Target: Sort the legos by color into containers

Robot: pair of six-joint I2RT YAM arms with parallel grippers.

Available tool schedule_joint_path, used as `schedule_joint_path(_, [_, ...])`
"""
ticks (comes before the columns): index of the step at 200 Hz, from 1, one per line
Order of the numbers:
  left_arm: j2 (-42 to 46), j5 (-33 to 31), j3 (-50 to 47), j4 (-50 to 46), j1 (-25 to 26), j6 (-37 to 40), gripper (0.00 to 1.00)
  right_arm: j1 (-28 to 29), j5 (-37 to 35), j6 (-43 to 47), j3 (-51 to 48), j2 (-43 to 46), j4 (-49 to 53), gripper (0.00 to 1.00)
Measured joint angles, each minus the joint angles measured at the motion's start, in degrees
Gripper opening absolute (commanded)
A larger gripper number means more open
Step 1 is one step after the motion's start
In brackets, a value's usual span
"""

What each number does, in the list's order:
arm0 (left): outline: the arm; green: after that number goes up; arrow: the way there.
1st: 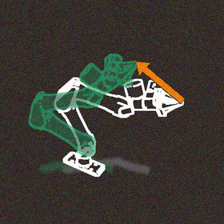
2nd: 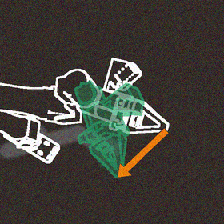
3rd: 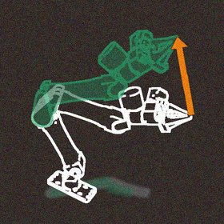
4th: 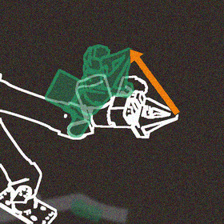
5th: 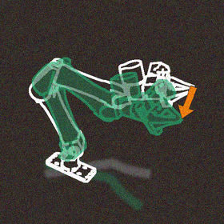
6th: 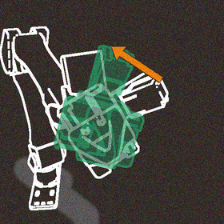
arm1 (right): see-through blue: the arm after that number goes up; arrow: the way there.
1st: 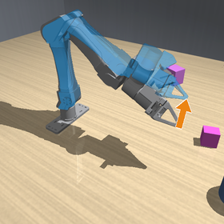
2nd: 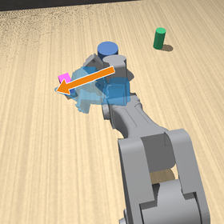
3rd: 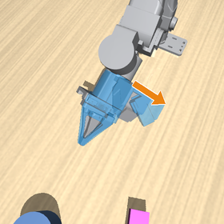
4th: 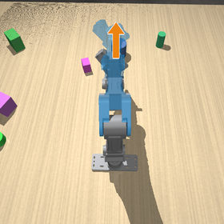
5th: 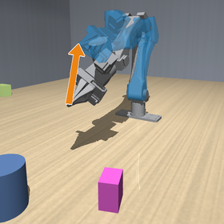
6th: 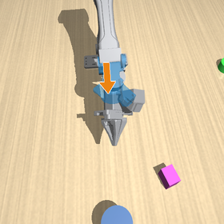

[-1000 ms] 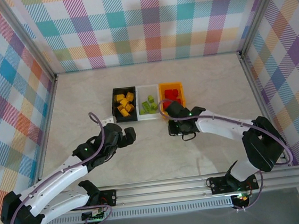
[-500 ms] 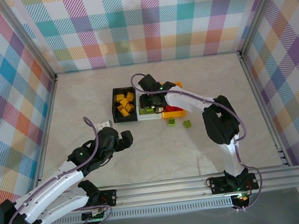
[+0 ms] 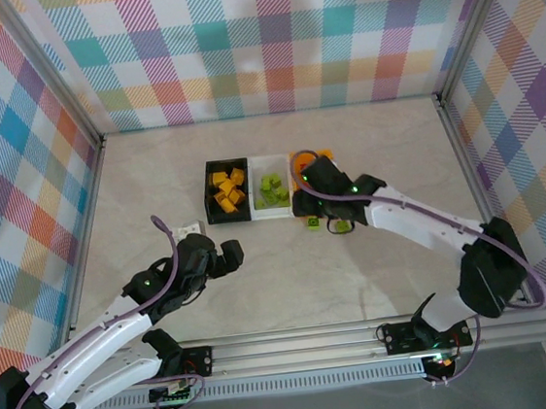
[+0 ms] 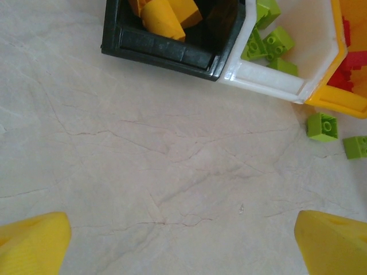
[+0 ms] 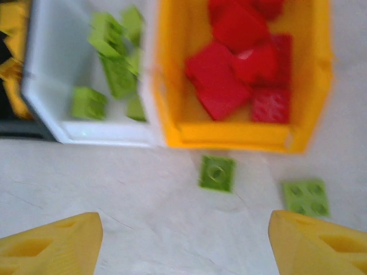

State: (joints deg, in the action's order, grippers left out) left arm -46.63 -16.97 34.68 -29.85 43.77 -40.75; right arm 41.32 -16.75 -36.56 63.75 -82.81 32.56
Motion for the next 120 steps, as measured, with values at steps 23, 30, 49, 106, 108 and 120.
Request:
schedule_joint_path(23, [-0.1,0.0,-1.2,0.0,0.0,-0.2,1.00,-1.2,-0.1,-1.6,-7.1,0.3,0.4,0.78])
schedule_joint_path(30, [-0.2,0.0,-1.4,0.0,0.0,-0.2,1.00,-2.0,0.2,-1.8,-8.3,-0.4,0.6,0.78])
schedule_joint_path(49, [-0.7,0.0,-1.5,0.0,0.0,-0.3,1.00,-4.1,0.2,-1.8,-9.0,-3.5,0.5,0.78])
schedule_joint_path(106, [0.0,0.0,-1.8,-0.1,0.0,-0.6,1.00,-8.8,0.0,-1.4,-8.4,-11.7,-1.0,0.67])
schedule_joint_path(108, [0.1,0.0,-1.8,0.0,0.0,-0.6,1.00,-8.8,0.0,-1.3,-8.3,-12.0,-1.0,0.67])
schedule_joint_path(120, [0.2,0.0,-2.0,-0.1,0.0,-0.7,1.00,-9.1,0.0,-1.0,-7.6,-13.3,-1.4,0.61])
